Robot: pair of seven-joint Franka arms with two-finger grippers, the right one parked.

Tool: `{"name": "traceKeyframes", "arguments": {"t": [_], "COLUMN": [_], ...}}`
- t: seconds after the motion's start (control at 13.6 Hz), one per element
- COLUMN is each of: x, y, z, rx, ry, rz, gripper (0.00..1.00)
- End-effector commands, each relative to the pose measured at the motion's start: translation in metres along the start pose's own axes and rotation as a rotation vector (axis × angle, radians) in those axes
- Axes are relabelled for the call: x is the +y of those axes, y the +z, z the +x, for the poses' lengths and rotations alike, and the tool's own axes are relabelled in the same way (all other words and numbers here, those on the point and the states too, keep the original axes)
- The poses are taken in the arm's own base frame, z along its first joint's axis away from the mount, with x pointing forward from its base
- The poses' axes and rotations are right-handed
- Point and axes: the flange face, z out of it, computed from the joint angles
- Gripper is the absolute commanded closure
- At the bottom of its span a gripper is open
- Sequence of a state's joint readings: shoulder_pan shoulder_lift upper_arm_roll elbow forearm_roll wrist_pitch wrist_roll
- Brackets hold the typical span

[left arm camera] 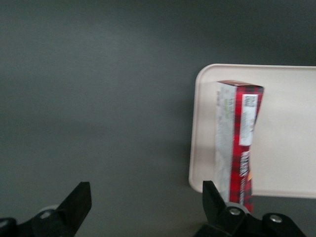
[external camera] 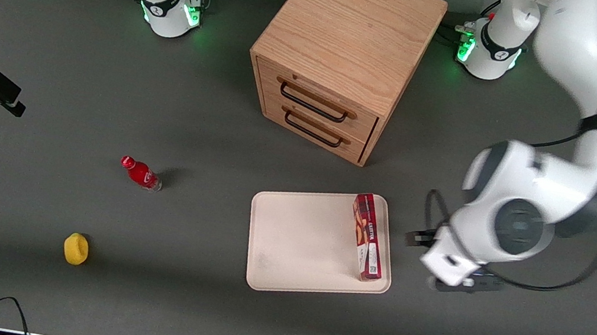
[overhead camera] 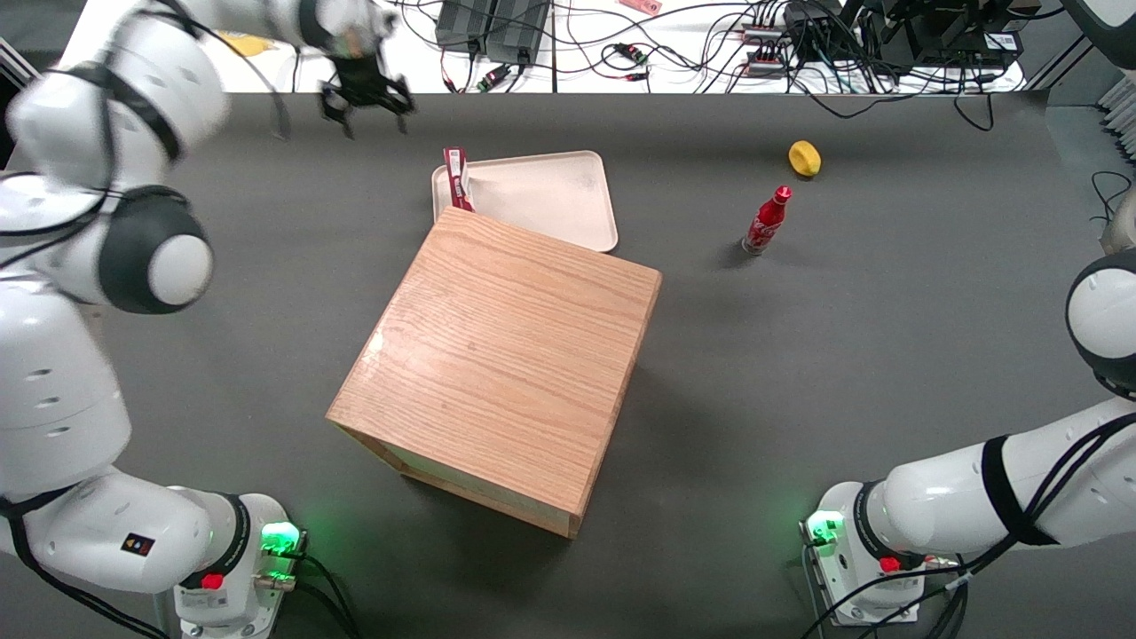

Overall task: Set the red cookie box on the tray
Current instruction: 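Open the left gripper and withdraw it away from the tray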

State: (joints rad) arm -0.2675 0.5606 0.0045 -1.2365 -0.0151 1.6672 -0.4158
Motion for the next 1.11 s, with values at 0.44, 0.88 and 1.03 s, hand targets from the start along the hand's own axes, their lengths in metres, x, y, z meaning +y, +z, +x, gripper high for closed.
{"name": "traceKeyframes", "arguments": {"t": [0.44, 0.88, 1.03], "x": [-0.215, -0.225, -0.226], "y": [-0.104, -0.107, -0.092], "z": [-0.039, -0.09, -0.096], "rx": [0.038, 0.17, 0.18], "ry": [0.105, 0.104, 0.102], "rz": [-0.029, -0.018, -0.025], "gripper": [0.0, 0.0, 0.0]}}
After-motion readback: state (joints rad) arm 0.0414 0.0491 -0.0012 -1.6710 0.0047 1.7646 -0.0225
